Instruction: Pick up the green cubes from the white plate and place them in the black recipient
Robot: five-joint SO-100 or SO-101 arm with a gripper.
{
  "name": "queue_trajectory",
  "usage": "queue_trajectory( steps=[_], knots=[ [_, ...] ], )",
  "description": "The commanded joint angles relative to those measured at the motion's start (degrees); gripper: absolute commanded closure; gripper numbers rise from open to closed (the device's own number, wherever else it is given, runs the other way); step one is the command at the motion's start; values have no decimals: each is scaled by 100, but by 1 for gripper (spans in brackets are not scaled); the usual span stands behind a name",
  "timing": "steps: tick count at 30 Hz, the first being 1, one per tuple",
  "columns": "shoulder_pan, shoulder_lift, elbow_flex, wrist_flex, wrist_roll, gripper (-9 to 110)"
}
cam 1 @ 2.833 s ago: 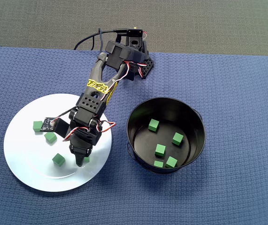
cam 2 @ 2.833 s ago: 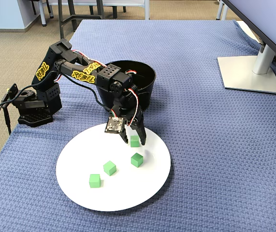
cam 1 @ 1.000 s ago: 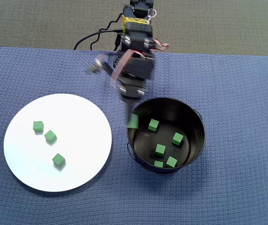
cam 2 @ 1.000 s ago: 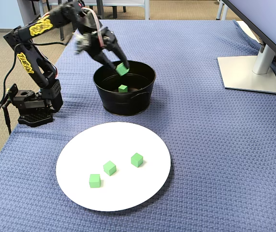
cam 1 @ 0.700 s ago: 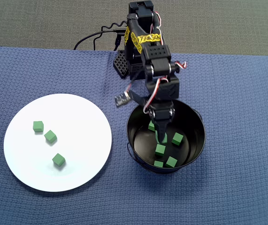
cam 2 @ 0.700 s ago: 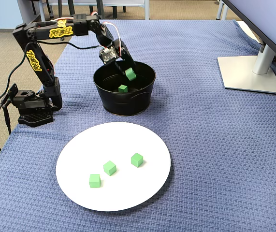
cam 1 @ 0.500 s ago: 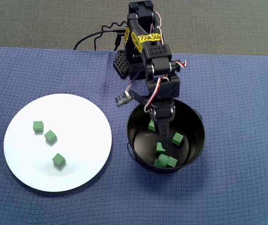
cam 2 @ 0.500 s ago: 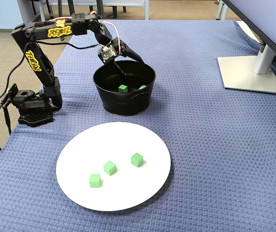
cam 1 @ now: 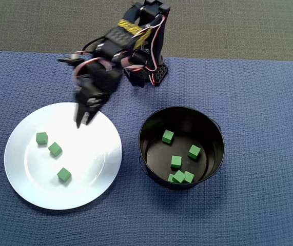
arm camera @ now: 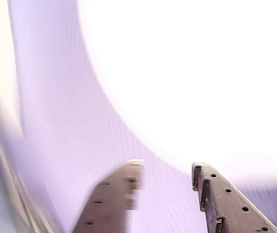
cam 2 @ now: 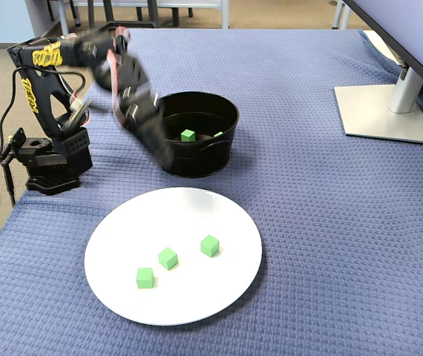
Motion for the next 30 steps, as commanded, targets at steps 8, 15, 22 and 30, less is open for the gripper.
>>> queue_trajectory(
  steps=[8, 15, 22, 30],
  knots=[
    [861, -2856, -2347, 510, 940, 102],
    [1011, -3463, -2839, 527, 1046, 93],
    [861, -3981, -3375, 642, 246, 86],
    [589, -4359, -3498, 554, -378, 81]
  ],
)
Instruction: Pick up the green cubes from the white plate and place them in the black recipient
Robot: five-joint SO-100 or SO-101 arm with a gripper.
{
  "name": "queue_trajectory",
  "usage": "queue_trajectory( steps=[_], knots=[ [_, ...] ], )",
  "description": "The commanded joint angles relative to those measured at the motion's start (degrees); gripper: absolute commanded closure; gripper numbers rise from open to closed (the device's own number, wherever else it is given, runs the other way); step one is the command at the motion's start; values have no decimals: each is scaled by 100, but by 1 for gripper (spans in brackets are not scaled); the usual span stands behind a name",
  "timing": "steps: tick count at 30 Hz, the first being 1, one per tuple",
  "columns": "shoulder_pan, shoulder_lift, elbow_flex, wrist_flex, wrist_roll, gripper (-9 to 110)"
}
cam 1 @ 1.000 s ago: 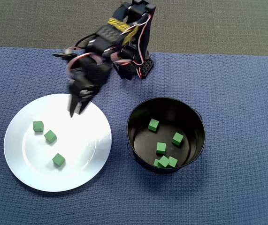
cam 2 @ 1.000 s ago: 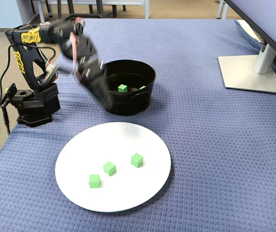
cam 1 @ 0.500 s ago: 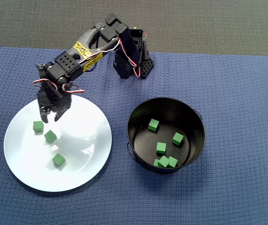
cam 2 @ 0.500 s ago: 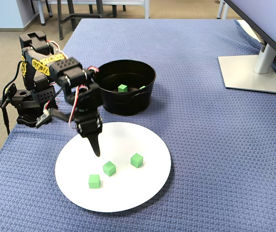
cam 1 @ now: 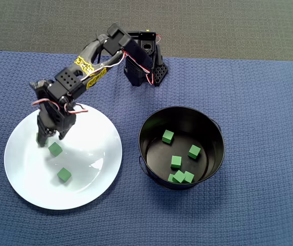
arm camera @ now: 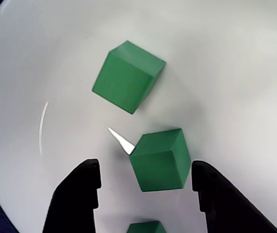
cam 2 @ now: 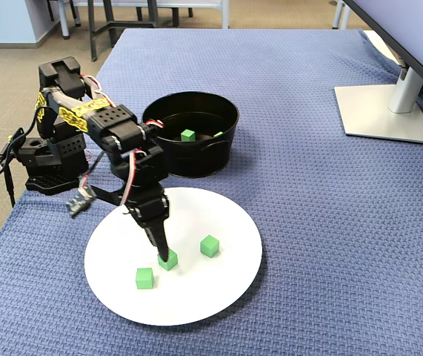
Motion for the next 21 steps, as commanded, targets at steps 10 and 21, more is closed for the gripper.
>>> queue_trajectory(
  steps=[10, 21],
  knots=[
    [-431, -185, -378, -79, -949, 82],
    [-290, -536, -765, 62, -896, 83]
  ],
)
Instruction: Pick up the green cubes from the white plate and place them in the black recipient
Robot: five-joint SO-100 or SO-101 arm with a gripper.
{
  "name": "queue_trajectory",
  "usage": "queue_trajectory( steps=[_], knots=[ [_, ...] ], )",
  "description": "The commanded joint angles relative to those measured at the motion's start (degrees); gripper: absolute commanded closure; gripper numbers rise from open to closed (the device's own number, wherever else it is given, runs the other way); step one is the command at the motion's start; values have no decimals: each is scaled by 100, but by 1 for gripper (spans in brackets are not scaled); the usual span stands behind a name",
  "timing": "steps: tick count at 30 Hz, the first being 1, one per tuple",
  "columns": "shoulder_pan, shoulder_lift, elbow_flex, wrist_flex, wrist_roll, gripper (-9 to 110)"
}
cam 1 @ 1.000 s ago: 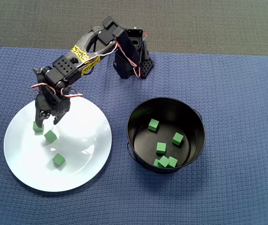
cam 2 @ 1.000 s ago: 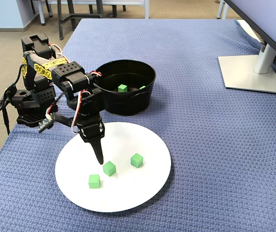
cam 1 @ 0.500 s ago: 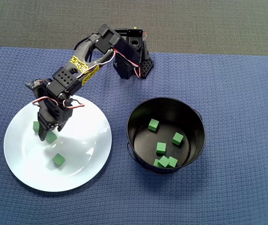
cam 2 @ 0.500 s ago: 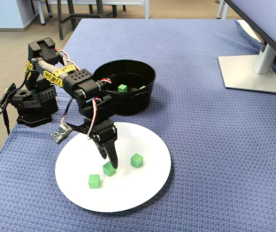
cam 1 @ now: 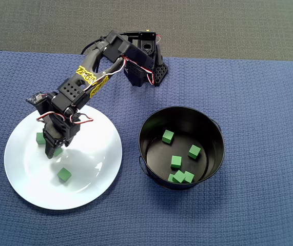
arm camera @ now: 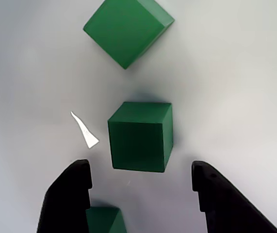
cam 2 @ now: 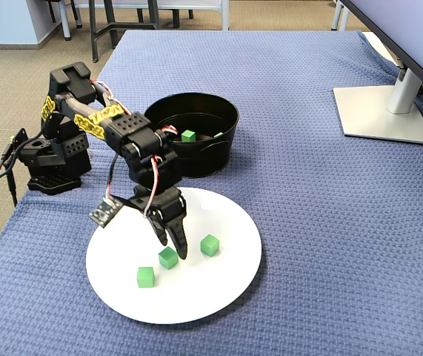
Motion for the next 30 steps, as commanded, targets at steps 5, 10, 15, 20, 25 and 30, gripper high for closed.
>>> queue_trajectory(
  steps=[5, 10, 15, 20, 25, 30],
  knots=[
    [97, -79, -554, 62, 44, 84],
    [132, -176, -668, 97, 62, 85],
    [185, -220, -694, 132, 62, 85],
    [193, -220, -694, 132, 62, 86],
    [229, -229, -668, 97, 97, 88],
    [264, -316, -694, 44, 123, 91]
  ],
)
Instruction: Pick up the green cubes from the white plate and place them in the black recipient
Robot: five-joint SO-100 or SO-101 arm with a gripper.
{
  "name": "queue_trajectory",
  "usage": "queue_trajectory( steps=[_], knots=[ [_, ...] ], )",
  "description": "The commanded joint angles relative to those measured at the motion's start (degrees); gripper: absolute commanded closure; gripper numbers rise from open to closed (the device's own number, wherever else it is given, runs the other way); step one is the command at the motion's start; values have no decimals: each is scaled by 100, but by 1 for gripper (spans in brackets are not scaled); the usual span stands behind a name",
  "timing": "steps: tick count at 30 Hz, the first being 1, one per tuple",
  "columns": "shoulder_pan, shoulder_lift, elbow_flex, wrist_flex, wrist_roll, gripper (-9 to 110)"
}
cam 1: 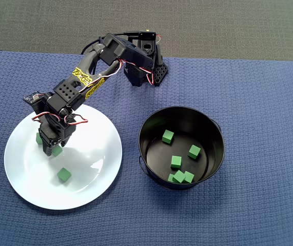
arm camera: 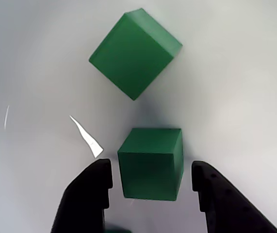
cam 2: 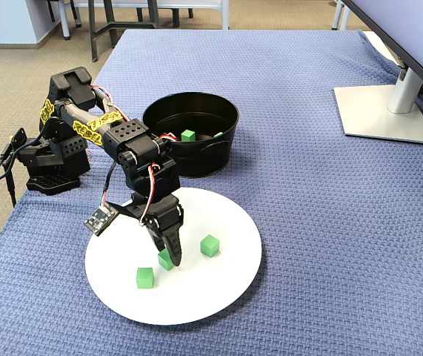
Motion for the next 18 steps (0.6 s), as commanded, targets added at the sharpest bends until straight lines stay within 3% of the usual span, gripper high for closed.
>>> queue_trajectory(
  steps=[1, 7, 12, 18],
  knots=[
    [79, 53, -334, -9, 79, 92],
    [79, 88, -290, -53, 79, 101],
    [97, 246, -237, -53, 114, 101],
    [62, 2030, 624, 360, -26, 101]
  ],
)
